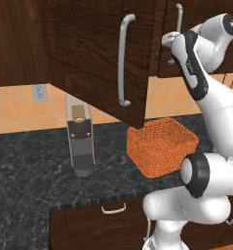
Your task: Open the cabinet, pick up the bread from the cabinet and place it in the basket. Then move the basket to the dining counter.
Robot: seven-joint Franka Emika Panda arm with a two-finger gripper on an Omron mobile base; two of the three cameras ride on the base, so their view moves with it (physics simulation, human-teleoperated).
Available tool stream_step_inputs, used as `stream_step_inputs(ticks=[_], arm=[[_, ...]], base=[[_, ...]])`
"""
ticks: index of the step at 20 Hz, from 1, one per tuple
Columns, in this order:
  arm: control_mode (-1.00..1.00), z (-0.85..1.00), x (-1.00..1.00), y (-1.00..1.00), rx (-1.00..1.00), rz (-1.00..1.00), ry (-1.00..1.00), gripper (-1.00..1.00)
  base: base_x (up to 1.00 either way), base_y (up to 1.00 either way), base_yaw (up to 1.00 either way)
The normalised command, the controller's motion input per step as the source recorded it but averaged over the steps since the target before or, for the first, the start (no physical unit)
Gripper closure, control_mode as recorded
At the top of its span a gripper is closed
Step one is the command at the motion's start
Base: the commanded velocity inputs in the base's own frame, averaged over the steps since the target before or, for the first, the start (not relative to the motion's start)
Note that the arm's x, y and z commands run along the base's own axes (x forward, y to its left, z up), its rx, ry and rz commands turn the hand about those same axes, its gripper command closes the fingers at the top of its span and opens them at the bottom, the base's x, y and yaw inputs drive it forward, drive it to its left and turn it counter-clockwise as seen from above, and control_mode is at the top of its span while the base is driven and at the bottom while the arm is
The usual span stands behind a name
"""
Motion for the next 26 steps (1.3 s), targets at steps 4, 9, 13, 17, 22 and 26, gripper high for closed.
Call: stream_step_inputs(ticks=[4,9,13,17,22,26], arm=[[-1.0,0.0,-0.8,-0.38,0.0,0.0,-0.2,1.0],[-1.0,0.09,-1.0,-0.47,0.0,-0.01,-0.04,1.0],[-1.0,0.3,-1.0,-0.59,0.0,-0.05,0.0,1.0],[-1.0,0.08,-1.0,-0.54,0.0,-0.07,0.0,1.0],[-1.0,0.01,-1.0,-0.45,0.0,-0.06,0.0,-1.0],[-1.0,0.07,-1.0,0.02,-0.08,0.0,-0.06,-1.0]], base=[[0.0,0.0,0.0],[0.0,0.0,0.0],[0.0,0.0,0.0],[0.0,0.0,0.0],[0.0,0.0,0.0],[0.0,0.0,0.0]])
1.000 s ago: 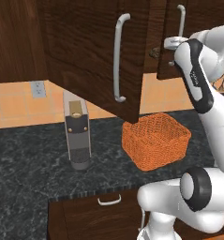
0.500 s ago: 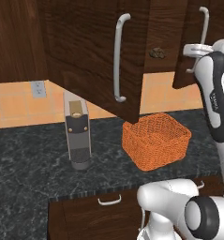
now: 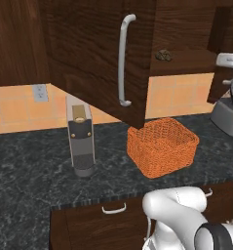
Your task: Open the cabinet, pick up the bread from the cabinet and place it in the basket. Then move the basket to the dining counter.
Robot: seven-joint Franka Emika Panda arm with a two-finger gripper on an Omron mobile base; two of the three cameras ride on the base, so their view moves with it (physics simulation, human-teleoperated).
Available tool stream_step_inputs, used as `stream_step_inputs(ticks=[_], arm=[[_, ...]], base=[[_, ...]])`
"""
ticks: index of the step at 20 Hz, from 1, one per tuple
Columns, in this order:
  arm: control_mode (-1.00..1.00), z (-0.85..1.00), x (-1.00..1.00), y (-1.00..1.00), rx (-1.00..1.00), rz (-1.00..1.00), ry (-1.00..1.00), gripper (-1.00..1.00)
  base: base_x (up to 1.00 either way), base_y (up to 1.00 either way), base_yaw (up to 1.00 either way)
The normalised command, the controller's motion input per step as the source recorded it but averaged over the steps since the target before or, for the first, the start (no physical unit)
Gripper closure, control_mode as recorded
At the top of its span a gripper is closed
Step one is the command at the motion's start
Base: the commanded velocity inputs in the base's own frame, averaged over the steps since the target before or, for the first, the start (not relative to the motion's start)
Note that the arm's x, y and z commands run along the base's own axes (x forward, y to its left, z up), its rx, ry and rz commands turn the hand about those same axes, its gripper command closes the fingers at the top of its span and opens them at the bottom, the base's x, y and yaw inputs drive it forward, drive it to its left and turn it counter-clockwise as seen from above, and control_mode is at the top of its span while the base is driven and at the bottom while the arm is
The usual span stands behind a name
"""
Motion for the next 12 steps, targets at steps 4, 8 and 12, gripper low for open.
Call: stream_step_inputs(ticks=[4,8,12], arm=[[-1.0,0.06,-1.0,0.7,-0.37,-0.02,-0.06,-1.0],[-1.0,0.27,-0.98,0.77,-0.46,-0.09,0.03,-1.0],[-1.0,0.41,-0.91,0.03,-0.2,-0.02,0.05,-1.0]], base=[[0.0,0.0,0.0],[0.0,0.0,0.0],[0.0,0.0,0.0]])
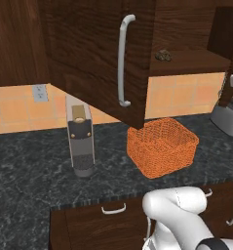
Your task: Open the cabinet, pick up the bread from the cabinet and place it in the basket. Then move the basket to the dining counter.
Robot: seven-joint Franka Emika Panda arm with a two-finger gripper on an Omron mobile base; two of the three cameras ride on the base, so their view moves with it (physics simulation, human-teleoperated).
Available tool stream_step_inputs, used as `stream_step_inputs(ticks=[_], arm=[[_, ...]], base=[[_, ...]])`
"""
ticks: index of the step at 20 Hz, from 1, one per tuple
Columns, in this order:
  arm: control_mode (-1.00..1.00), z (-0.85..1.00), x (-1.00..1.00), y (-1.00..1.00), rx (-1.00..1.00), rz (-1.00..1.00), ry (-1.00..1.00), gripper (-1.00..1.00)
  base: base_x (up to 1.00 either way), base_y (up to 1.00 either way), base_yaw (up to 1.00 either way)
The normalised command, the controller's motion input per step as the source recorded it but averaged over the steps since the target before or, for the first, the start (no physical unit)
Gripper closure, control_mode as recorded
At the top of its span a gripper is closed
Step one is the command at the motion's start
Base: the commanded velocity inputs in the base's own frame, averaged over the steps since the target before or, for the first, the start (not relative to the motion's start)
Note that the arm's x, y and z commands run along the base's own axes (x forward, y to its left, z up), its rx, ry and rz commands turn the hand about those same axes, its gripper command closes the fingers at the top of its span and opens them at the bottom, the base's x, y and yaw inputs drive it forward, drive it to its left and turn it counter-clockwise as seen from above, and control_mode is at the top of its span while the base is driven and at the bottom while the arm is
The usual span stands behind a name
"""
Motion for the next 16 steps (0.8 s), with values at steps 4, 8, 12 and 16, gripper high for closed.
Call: stream_step_inputs(ticks=[4,8,12,16], arm=[[-1.0,0.26,-0.24,-0.45,-0.01,-0.08,0.18,-1.0],[-1.0,0.06,-0.74,0.6,-0.24,-0.19,0.09,-1.0],[-1.0,0.0,-0.21,1.0,-0.53,-0.18,0.02,-1.0],[-1.0,0.0,0.9,1.0,-0.46,-0.16,0.17,-1.0]], base=[[0.0,0.0,0.0],[0.0,0.0,0.0],[0.0,0.0,0.0],[0.0,0.0,0.0]])
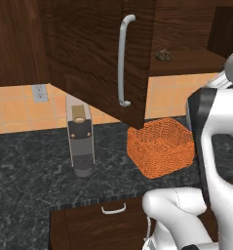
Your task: Open the cabinet, pick up the bread from the cabinet and place it in the basket. Then move the basket to the dining counter.
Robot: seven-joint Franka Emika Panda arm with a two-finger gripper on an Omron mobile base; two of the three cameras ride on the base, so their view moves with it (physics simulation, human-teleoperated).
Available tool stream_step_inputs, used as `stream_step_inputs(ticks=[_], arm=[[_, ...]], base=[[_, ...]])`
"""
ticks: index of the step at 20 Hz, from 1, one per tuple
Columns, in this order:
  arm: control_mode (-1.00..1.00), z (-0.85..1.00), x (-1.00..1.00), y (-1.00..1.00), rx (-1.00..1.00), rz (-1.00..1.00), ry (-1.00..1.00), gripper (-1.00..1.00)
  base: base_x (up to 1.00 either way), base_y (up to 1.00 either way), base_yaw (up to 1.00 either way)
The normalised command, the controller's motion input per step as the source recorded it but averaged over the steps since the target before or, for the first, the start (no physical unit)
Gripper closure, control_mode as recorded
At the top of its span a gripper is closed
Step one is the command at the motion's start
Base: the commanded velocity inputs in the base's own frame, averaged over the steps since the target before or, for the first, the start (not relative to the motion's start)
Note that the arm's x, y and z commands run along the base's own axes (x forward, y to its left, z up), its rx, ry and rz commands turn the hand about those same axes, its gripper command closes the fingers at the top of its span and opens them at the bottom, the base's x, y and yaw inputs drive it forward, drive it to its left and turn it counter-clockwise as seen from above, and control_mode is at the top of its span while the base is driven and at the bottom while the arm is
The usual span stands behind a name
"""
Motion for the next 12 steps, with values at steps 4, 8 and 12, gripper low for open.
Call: stream_step_inputs(ticks=[4,8,12], arm=[[-1.0,-0.02,1.0,0.79,-0.32,-0.09,0.23,-1.0],[-1.0,0.0,1.0,-0.27,-0.07,-0.04,0.37,-1.0],[-1.0,-0.06,1.0,-0.55,0.0,0.0,0.32,-1.0]], base=[[0.0,0.0,0.0],[0.0,0.0,0.0],[0.0,0.0,0.0]])
